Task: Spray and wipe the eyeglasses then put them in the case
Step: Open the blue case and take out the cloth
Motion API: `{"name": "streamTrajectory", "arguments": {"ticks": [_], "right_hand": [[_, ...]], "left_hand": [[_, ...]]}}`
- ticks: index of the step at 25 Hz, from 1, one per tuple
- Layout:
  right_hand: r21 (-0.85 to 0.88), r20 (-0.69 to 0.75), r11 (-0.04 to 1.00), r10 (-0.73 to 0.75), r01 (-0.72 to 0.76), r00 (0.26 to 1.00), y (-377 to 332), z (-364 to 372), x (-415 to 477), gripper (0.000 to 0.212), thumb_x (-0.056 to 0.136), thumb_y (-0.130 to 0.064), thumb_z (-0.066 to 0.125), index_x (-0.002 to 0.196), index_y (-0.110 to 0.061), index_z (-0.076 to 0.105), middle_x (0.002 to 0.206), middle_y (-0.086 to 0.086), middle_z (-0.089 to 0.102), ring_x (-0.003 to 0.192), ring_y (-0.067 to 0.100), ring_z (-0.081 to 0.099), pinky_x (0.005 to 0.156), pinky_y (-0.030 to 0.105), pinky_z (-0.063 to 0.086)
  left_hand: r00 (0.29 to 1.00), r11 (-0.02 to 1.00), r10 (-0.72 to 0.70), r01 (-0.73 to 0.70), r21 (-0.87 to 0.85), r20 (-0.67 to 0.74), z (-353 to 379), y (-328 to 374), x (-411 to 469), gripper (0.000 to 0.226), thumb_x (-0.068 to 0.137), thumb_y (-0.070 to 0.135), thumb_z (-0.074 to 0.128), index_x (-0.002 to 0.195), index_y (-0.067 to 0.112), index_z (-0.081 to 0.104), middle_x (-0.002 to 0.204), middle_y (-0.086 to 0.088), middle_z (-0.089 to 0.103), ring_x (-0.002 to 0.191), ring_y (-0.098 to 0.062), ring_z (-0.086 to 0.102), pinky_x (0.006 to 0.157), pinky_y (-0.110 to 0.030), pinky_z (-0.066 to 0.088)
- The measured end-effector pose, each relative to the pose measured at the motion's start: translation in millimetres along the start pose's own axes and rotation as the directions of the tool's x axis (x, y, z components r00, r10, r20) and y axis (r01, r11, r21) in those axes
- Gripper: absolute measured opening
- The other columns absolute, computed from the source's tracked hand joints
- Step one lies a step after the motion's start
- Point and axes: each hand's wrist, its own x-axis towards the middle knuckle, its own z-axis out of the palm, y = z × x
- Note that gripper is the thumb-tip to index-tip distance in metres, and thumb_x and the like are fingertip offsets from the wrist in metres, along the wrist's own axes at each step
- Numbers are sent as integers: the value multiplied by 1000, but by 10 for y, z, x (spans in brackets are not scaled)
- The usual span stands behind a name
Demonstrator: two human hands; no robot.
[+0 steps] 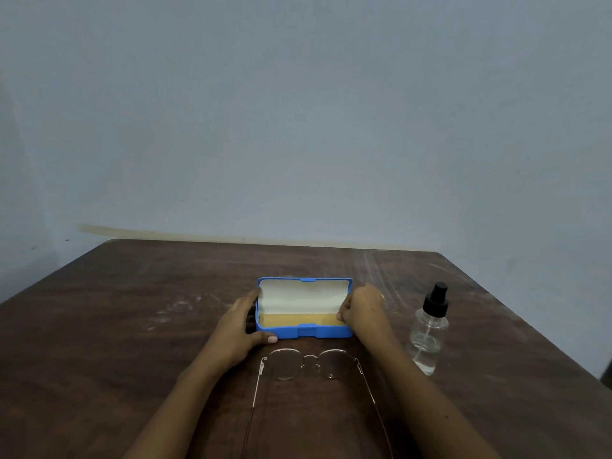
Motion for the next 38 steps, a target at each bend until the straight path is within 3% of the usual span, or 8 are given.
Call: {"name": "streamTrajectory", "arguments": {"ticks": [9, 13, 17, 19, 23, 26, 32, 38], "right_hand": [[41, -111, 988, -144, 149, 983, -57, -283, -396, 14, 86, -20, 54, 91, -17, 66, 111, 5, 50, 114, 25, 39, 98, 36, 31], [165, -89, 933, -309, 320, 947, -72, -278, -485, 11, 84, -16, 55, 77, -25, 53, 84, -11, 54, 98, 14, 49, 96, 35, 32], [354, -93, 850, -383, 390, 919, -74, -263, -526, 28, 83, -6, 56, 75, -30, 46, 75, -10, 54, 81, 12, 56, 78, 20, 40], [405, -94, 816, -411, 412, 907, -83, -267, -539, 31, 84, -2, 55, 79, -32, 48, 78, -7, 56, 77, 12, 56, 66, 10, 41], [477, -165, 734, -466, 484, 869, -136, -305, -562, 26, 84, 4, 50, 91, -19, 59, 84, -11, 59, 78, 13, 58, 66, 15, 45], [531, -216, 658, -504, 534, 836, -179, -351, -588, 31, 86, 2, 50, 89, -28, 58, 85, -14, 61, 78, 11, 60, 68, 21, 48], [648, -278, 508, -535, 567, 797, -272, -414, -638, 27, 86, -11, 52, 86, -37, 59, 87, -3, 66, 80, 23, 61, 69, 39, 50], [584, -322, 494, -588, 644, 743, -338, -461, -675, 29, 82, -13, 51, 82, -41, 58, 84, -25, 64, 78, 10, 63, 67, 19, 48]], "left_hand": [[1000, 1000, -5, 5, -21, 19, -14, 40, -25, 90, 67, 15, 78, 141, 21, 26, 143, -3, 36, 127, -19, 40, 99, -29, 36], [1000, 990, -2, 4, -142, 18, -23, 23, -51, 90, 59, 30, 82, 135, 19, 35, 131, -1, 42, 119, -17, 46, 98, -29, 41], [964, 996, 5, -28, -83, -264, 37, 44, -75, 40, 67, 48, 69, 93, 22, 53, 102, 4, 41, 107, -21, 47, 89, -31, 38], [924, 992, 123, -112, 49, -363, 30, 79, -80, 36, 63, 60, 48, 79, 27, 50, 93, 6, 42, 97, -15, 41, 84, -33, 34], [893, 936, 344, -304, 174, -290, 24, 162, -59, 33, 72, 53, 41, 90, 32, 60, 91, 25, 44, 89, 4, 41, 80, -31, 39], [896, 909, 408, -380, 174, -177, 67, 259, -63, 32, 78, 46, 49, 105, 35, 60, 99, 35, 46, 97, 10, 43, 85, -24, 37], [903, 915, 392, -362, 177, -179, 70, 364, -56, 18, 84, 25, 60, 102, 27, 63, 104, 17, 57, 102, -4, 49, 94, -33, 39], [910, 966, 255, -223, 135, -327, 37, 408, -127, 11, 83, 29, 60, 85, 20, 64, 83, 11, 62, 84, -9, 56, 80, -38, 51]]}}
